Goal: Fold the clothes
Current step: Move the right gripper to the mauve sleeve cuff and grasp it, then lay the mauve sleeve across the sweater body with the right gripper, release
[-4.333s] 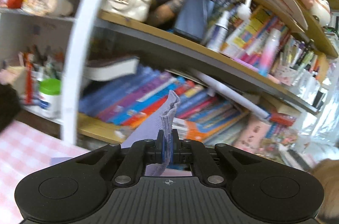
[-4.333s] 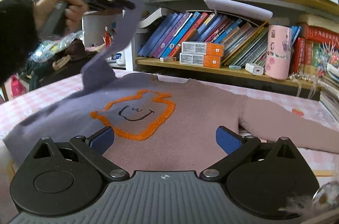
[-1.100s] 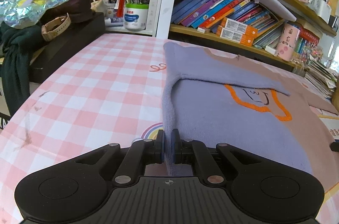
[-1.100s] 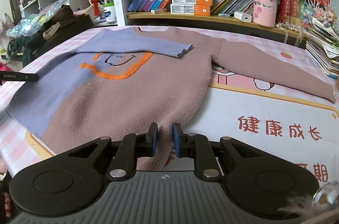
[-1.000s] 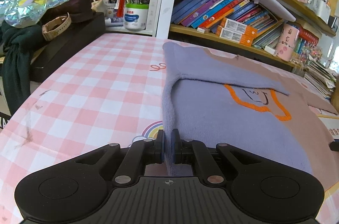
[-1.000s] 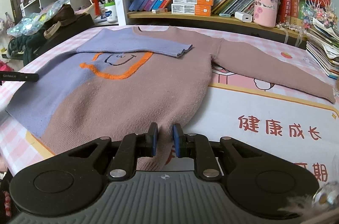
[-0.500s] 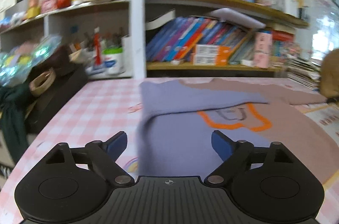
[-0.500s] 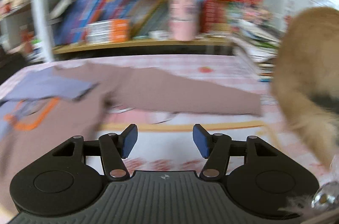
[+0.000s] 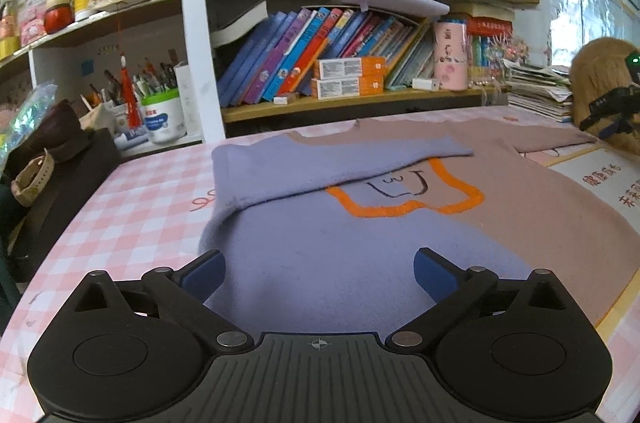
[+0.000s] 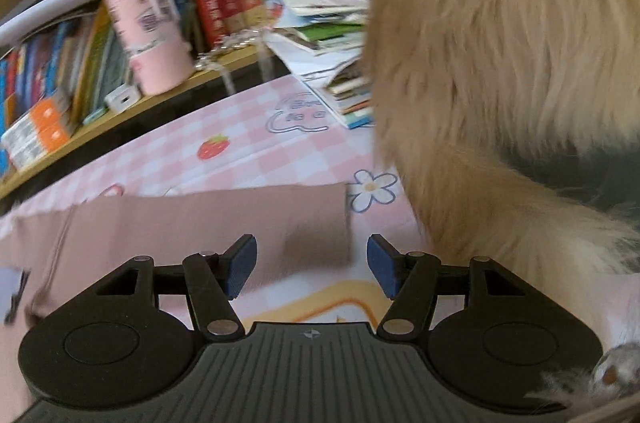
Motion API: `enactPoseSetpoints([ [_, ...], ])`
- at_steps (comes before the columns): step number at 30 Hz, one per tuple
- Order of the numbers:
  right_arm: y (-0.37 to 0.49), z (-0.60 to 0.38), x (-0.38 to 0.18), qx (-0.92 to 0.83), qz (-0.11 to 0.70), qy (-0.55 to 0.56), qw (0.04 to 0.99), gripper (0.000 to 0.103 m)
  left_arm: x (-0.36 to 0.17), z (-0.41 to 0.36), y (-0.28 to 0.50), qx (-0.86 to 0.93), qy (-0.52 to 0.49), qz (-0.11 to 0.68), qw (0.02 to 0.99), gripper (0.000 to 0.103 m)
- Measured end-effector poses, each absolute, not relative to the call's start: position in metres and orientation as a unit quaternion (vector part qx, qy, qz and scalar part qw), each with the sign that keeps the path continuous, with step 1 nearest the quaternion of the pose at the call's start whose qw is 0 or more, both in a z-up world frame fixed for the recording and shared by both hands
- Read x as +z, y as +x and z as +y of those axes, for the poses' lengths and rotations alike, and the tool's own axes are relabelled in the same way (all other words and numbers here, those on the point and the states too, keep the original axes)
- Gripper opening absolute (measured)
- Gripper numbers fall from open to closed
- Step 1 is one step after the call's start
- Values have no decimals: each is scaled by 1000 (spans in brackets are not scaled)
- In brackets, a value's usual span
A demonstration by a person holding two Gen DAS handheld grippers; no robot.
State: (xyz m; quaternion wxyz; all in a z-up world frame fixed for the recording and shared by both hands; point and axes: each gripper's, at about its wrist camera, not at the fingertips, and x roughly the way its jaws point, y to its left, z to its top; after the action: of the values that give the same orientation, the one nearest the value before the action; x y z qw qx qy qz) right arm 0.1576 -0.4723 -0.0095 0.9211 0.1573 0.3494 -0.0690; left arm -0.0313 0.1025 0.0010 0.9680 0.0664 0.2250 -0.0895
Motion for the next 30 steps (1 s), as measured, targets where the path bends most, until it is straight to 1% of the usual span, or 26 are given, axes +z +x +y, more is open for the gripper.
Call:
enactPoseSetpoints([
  [2, 164, -475, -14, -75, 357, 172, 915, 57, 0, 101, -31, -94, 68, 226, 967, 102],
  [4, 168, -472, -14, -81, 358, 163, 916, 55, 0, 99, -32, -100, 74, 225, 966, 103],
  [7, 171, -460, -14, -85, 365, 124, 919, 39, 0, 94, -33, -104, 89, 225, 965, 103],
  [9, 173, -453, -14, -82, 370, 105, 919, 36, -1, 92, -33, -107, 97, 226, 963, 103],
  [11, 176, -455, -12, -63, 378, 132, 914, 14, -1, 90, -33, -106, 100, 228, 963, 103],
  [15, 182, -452, 7, -40, 370, 186, 909, 12, -1, 90, -33, -104, 102, 229, 963, 103],
  [20, 180, -409, 59, 37, 322, 204, 924, 11, -1, 91, -35, -100, 100, 222, 965, 103],
  [25, 175, -323, 119, 165, 269, 181, 931, 11, -1, 89, -37, -99, 105, 217, 966, 103],
  [30, 177, -235, 163, 271, 231, 150, 922, 11, 0, 92, -39, -94, 96, 209, 969, 103],
])
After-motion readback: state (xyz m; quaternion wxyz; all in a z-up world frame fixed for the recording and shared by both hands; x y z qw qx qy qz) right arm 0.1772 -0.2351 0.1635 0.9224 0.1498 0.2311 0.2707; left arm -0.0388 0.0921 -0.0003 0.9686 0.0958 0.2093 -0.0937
